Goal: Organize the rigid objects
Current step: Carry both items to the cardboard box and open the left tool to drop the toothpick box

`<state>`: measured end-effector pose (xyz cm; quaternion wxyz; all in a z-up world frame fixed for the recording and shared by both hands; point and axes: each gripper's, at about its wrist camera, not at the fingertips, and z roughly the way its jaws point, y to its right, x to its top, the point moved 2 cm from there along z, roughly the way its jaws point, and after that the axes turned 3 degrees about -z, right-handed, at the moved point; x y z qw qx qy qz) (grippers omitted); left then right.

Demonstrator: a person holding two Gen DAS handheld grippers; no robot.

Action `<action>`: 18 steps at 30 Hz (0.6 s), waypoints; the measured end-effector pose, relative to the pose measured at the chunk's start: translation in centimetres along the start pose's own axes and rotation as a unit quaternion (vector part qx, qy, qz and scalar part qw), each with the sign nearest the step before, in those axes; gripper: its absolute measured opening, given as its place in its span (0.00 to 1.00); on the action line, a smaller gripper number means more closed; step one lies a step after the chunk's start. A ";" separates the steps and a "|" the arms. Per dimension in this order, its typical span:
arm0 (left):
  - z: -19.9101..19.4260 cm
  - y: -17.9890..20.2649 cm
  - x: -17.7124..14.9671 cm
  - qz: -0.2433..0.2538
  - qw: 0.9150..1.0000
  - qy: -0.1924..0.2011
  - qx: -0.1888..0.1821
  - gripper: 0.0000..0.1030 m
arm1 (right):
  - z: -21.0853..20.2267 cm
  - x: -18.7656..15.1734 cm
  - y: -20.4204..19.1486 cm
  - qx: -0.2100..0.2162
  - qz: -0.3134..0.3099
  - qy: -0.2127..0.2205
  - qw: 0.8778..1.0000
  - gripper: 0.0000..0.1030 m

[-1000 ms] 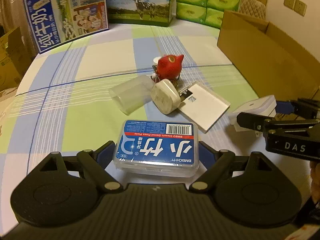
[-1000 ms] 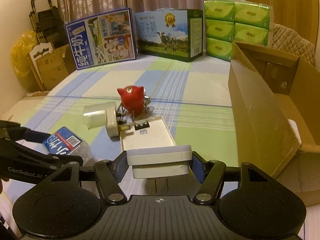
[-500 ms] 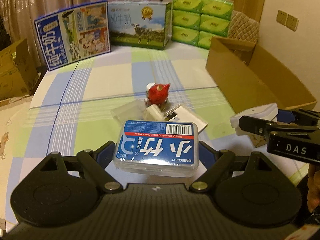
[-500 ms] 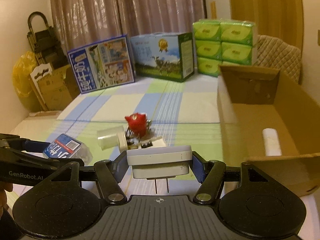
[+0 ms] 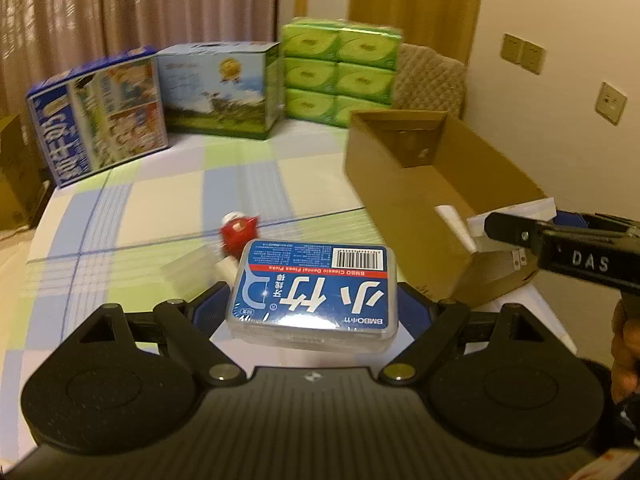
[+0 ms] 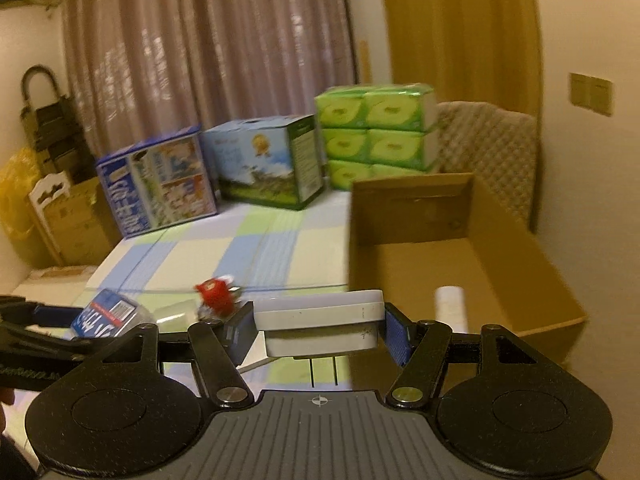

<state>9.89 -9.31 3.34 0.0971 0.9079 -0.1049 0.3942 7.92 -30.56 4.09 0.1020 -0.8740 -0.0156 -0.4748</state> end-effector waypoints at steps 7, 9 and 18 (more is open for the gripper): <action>1.4 4.4 2.1 0.024 0.999 0.010 -0.039 0.82 | -1.1 1.7 5.0 -0.047 0.007 0.010 0.999 0.60; 2.0 5.7 2.8 0.032 0.998 0.011 -0.052 0.82 | -1.1 2.2 6.3 -0.060 0.008 0.012 0.998 0.60; 5.7 11.1 5.0 0.062 0.994 0.003 -0.091 0.82 | -0.6 3.3 11.5 -0.097 0.018 0.006 0.995 0.60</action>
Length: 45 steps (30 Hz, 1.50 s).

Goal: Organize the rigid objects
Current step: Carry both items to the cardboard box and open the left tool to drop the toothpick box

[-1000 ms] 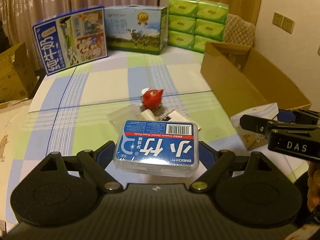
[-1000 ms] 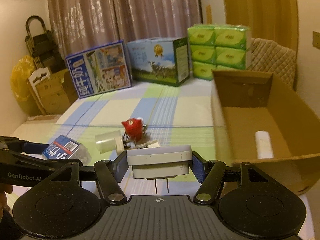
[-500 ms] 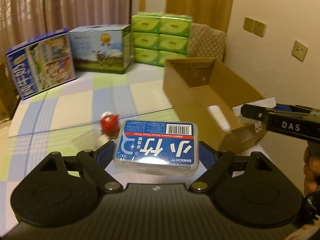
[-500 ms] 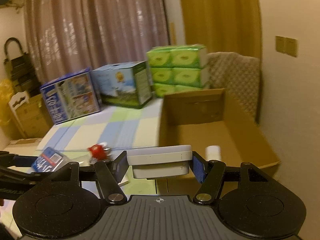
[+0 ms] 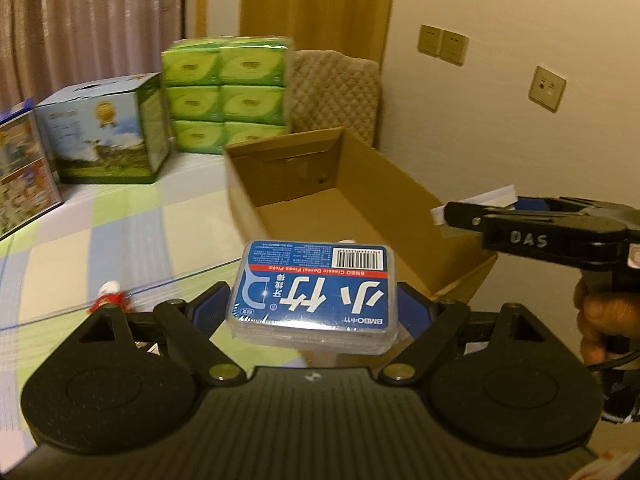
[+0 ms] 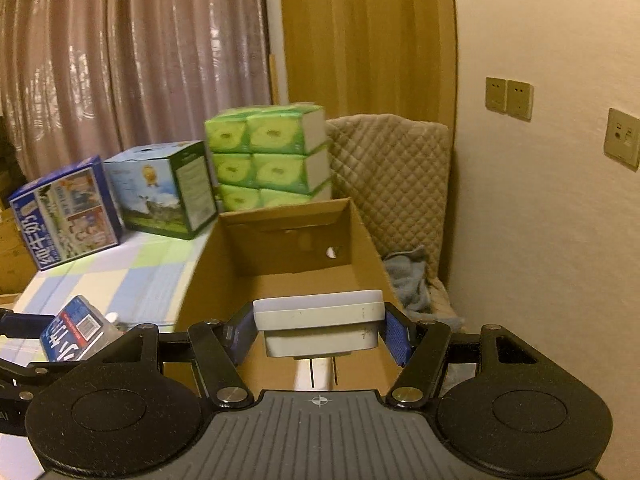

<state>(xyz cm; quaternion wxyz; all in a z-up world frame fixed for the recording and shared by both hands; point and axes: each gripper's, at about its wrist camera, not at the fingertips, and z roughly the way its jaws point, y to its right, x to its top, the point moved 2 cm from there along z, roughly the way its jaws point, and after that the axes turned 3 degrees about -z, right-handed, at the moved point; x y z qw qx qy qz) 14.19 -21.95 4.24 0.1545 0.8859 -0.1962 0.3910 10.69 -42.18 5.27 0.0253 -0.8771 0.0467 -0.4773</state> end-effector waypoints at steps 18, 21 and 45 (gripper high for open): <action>6.7 2.0 2.1 0.024 0.999 -0.034 -0.013 0.82 | 4.2 -0.7 3.8 -0.001 0.040 -0.037 0.999 0.60; 7.1 1.9 2.2 0.024 0.999 -0.037 -0.013 0.82 | 4.6 -0.8 3.9 -0.001 0.042 -0.040 0.998 0.60; 6.7 0.1 2.3 0.000 1.000 -0.028 0.009 0.83 | 4.9 -0.9 4.0 0.003 0.052 -0.043 0.998 0.60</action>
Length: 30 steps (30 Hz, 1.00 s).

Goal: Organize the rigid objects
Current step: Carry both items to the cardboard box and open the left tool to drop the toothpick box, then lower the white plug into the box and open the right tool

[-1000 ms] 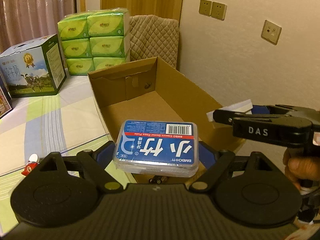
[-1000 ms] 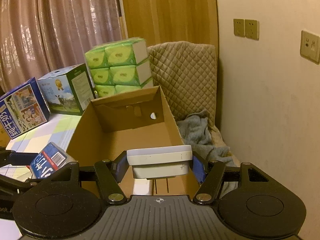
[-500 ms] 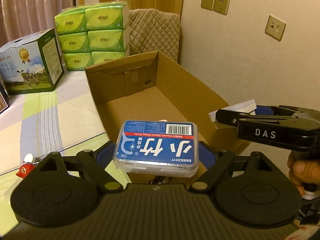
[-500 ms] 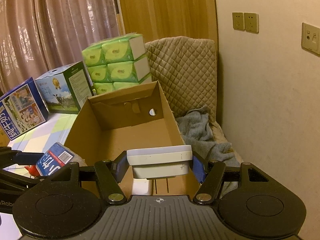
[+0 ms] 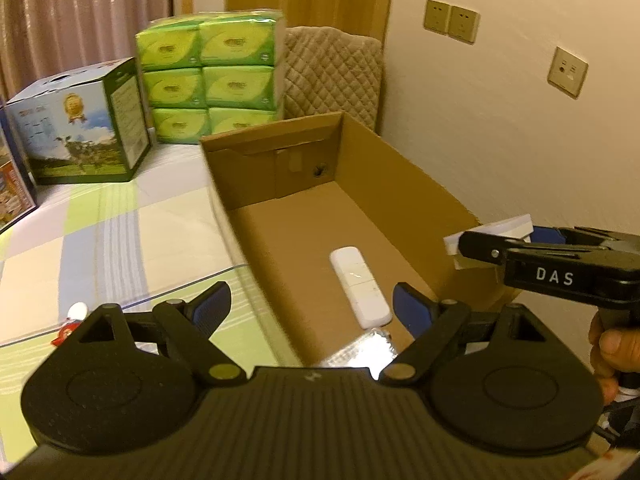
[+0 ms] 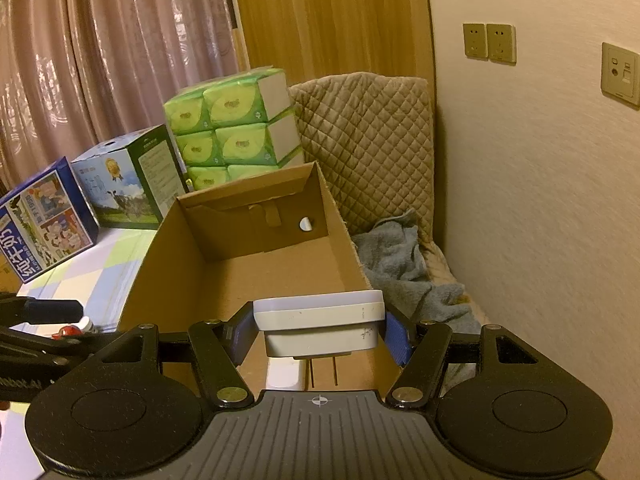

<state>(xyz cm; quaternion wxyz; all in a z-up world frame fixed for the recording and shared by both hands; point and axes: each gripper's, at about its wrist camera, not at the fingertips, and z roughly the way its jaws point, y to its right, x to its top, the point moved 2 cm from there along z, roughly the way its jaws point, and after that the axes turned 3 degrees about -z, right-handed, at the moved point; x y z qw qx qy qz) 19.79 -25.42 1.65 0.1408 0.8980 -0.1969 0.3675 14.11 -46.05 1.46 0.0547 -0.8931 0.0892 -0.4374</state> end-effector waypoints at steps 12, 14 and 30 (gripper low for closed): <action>-0.9 -0.9 -0.7 -0.015 1.000 -0.001 0.000 0.83 | 0.1 -0.1 -0.8 0.008 -0.006 -0.006 1.000 0.60; -0.9 -1.0 -0.6 -0.015 1.000 0.000 0.000 0.83 | 0.1 -0.2 -0.8 0.008 -0.005 -0.007 1.000 0.60; -1.6 -1.4 -1.0 -0.021 1.000 0.003 0.003 0.83 | -0.1 0.0 -0.2 0.024 0.024 0.007 0.999 0.72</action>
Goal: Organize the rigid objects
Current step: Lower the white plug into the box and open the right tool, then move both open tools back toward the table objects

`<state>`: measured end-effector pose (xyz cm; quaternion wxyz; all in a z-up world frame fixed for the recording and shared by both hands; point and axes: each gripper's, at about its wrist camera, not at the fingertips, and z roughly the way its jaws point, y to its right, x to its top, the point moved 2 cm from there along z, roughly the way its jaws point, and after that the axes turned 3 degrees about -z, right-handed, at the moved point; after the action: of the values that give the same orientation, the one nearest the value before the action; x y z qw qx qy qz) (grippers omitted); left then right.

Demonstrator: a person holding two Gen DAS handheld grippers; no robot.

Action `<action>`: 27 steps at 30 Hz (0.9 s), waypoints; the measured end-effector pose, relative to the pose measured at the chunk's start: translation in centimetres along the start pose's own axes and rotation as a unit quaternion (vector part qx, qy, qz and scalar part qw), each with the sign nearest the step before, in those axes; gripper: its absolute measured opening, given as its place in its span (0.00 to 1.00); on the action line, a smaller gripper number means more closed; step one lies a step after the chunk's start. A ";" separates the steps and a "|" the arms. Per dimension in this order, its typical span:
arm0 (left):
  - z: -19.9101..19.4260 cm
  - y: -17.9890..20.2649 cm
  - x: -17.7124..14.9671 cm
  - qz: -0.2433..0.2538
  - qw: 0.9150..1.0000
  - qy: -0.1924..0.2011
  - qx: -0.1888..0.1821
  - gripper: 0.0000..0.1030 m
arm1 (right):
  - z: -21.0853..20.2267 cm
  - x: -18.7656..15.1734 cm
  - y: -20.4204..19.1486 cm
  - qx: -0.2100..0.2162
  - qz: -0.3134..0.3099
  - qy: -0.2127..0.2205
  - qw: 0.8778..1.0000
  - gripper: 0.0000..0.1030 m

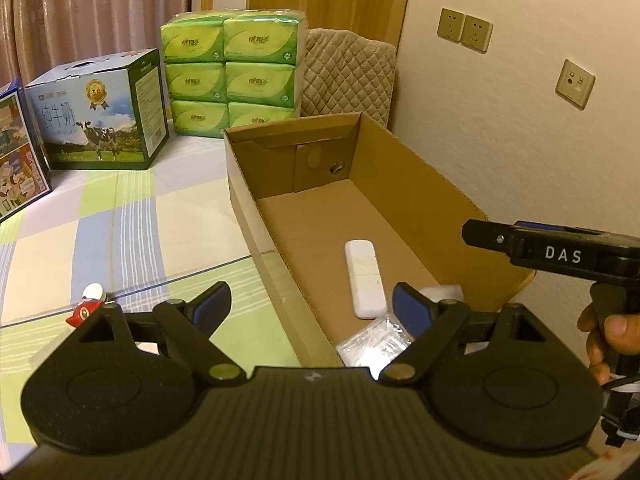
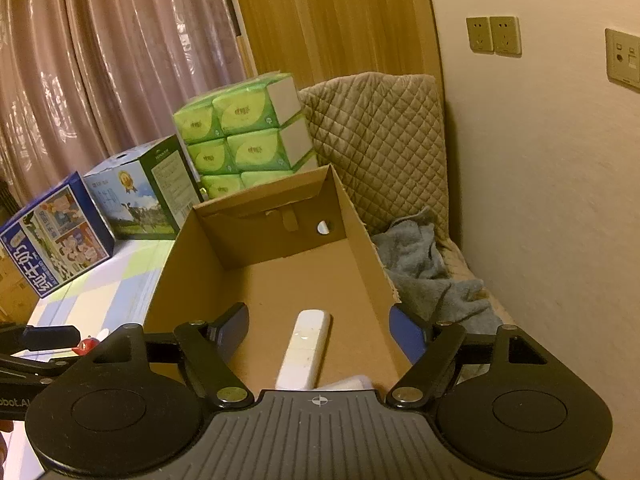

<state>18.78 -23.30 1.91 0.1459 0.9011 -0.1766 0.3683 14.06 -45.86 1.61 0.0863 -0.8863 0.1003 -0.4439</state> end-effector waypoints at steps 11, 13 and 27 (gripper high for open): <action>-1.9 -1.5 -1.8 -0.021 1.000 0.001 0.009 0.83 | -1.4 -0.3 -1.7 0.010 -0.007 -0.002 1.000 0.72; -2.5 -2.1 -2.3 -0.028 1.000 0.001 0.013 0.83 | -1.7 -0.5 -2.2 0.014 -0.009 -0.002 1.000 0.72; -7.3 -6.4 -5.4 -0.061 0.997 0.013 0.044 0.83 | -3.9 -1.5 -7.9 0.045 -0.036 -0.008 0.998 0.72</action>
<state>13.42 -13.61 2.16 0.1306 0.9109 -0.1030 0.3775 10.84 -38.10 4.62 0.1106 -0.8879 0.0480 -0.4440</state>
